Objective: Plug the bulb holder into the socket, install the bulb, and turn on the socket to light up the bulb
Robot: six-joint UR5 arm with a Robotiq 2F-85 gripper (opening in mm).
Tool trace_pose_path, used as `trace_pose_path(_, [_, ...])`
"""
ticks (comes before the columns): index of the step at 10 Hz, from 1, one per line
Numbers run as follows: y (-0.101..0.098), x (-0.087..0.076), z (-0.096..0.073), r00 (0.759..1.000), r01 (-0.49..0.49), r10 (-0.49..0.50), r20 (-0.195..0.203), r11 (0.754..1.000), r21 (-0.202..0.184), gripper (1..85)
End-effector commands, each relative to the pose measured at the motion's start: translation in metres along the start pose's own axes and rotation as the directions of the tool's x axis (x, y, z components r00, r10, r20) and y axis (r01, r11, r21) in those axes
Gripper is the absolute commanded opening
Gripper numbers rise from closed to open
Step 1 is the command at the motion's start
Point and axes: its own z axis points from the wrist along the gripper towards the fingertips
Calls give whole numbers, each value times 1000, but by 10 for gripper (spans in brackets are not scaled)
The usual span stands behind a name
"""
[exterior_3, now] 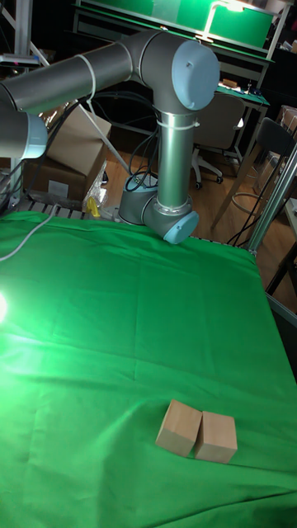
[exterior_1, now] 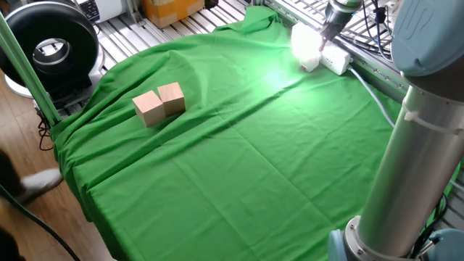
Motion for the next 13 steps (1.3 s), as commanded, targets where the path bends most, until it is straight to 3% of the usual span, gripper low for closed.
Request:
trace_pose_path(1, [0, 0, -3, 1000, 23, -23, 1, 1000, -3, 10])
trace_pose_path(13, [-3, 14, -15, 996, 79, -78, -36, 997, 24, 10])
